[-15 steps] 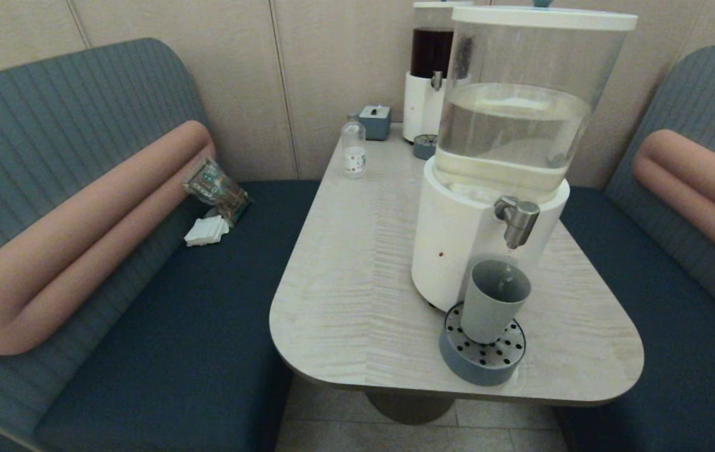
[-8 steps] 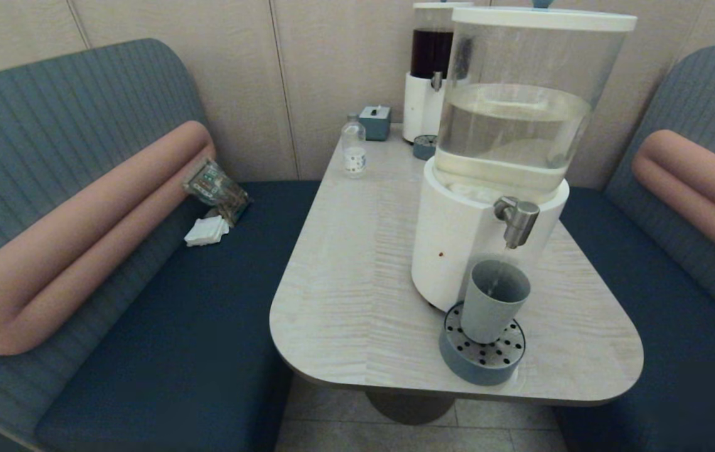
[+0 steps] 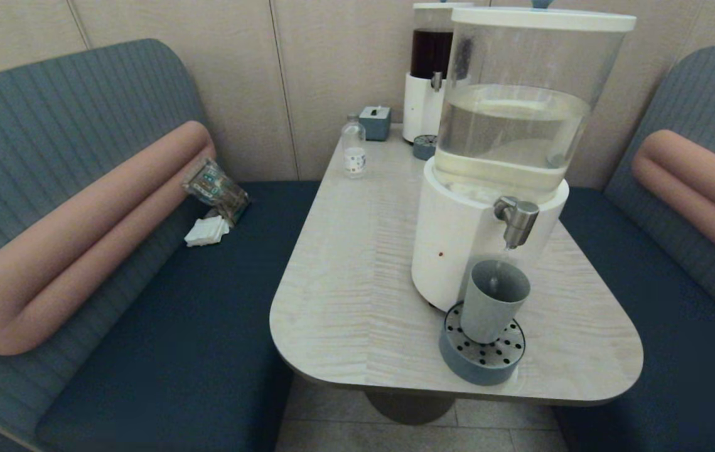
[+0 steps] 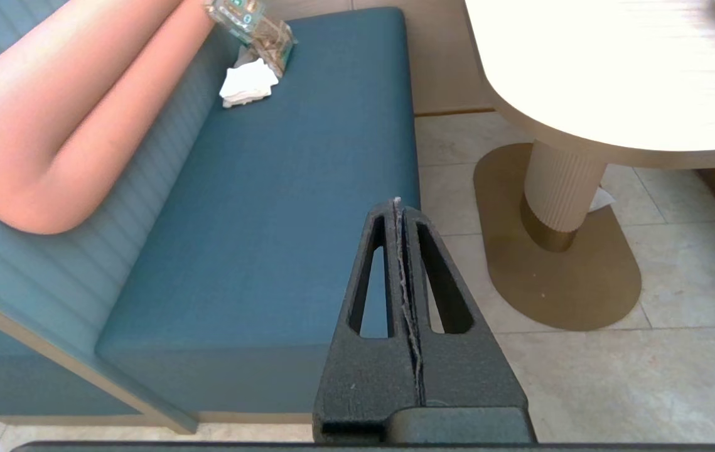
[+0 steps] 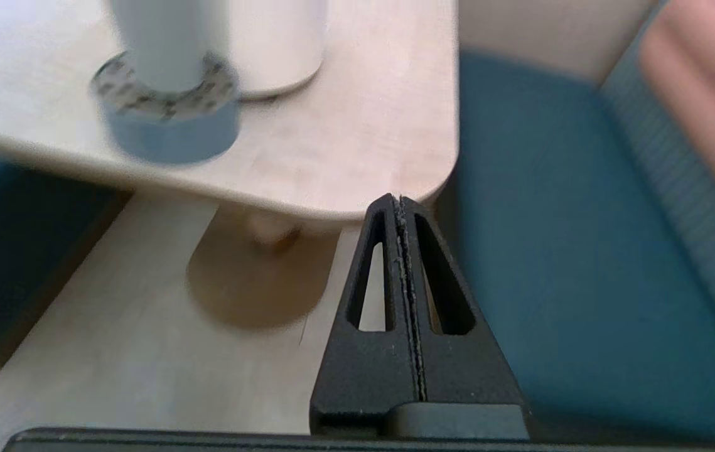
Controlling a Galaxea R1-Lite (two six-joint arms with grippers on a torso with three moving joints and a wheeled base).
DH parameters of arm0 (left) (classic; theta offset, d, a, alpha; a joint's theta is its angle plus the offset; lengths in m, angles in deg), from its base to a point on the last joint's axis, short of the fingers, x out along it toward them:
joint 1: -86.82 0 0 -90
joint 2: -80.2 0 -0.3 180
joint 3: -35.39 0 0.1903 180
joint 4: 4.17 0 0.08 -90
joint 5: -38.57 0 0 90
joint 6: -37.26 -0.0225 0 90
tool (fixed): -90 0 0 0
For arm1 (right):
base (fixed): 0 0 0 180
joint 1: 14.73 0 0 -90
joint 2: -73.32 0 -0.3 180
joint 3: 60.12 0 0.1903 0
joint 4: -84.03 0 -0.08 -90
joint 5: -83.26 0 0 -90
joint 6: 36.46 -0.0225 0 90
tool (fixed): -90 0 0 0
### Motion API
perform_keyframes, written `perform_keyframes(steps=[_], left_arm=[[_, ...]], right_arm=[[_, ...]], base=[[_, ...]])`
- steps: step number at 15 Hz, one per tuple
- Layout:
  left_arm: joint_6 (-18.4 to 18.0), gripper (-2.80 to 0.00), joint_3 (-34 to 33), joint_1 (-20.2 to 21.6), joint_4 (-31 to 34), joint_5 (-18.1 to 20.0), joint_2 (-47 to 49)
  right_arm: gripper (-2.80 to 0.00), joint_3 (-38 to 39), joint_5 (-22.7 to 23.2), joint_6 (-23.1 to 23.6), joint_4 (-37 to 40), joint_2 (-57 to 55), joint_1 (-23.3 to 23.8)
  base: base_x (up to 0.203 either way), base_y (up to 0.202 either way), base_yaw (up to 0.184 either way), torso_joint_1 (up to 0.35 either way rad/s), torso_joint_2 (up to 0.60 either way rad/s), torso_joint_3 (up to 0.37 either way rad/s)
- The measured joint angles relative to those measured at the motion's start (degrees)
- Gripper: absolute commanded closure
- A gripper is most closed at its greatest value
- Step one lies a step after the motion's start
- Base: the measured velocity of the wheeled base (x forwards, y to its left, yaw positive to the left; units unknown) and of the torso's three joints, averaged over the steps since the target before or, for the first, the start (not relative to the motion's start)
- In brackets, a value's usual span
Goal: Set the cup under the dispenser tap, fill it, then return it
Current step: Turn off the faucet
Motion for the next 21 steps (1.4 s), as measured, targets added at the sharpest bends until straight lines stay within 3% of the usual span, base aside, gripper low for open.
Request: perform_keyframes(steps=[2,3,7,13,16,18,20,21], left_arm=[[0.05,0.00,-0.01,-0.01,0.02,0.01,0.00],[0.05,0.00,-0.01,0.00,0.05,0.01,0.00],[-0.57,0.00,-0.05,-0.02,0.12,0.09,0.02],[1.35,0.00,1.09,0.00,-1.23,0.23,0.02],[3.36,0.00,11.47,0.00,-2.42,2.39,2.30],[7.79,0.00,22.10,-0.04,-4.08,4.95,8.94],[14.76,0.00,32.23,-0.06,-5.58,11.04,18.47],[17.72,0.00,35.22,-0.06,-6.05,16.16,22.99]], right_arm=[[0.00,4.32,-2.07,-0.35,-10.22,0.47,0.00],[0.00,5.01,-2.17,-0.52,-10.75,0.54,0.00],[0.00,5.61,-0.37,-3.58,-1.94,0.68,0.00],[0.00,5.54,-0.60,-7.20,-2.01,0.70,0.00],[0.00,5.69,-0.60,-7.29,-2.17,0.70,-0.05],[0.00,5.72,-0.60,-7.29,-2.20,0.70,-0.02],[0.00,5.72,-0.60,-7.28,-2.20,0.70,0.02],[0.00,5.72,-0.60,-7.27,-2.20,0.70,0.02]], base=[[0.000,0.000,0.000,0.000,0.00,0.000],[0.000,0.000,0.000,0.000,0.00,0.000],[0.000,0.000,0.000,0.000,0.00,0.000],[0.000,0.000,0.000,0.000,0.00,0.000],[0.000,0.000,0.000,0.000,0.00,0.000],[0.000,0.000,0.000,0.000,0.00,0.000],[0.000,0.000,0.000,0.000,0.00,0.000],[0.000,0.000,0.000,0.000,0.00,0.000]])
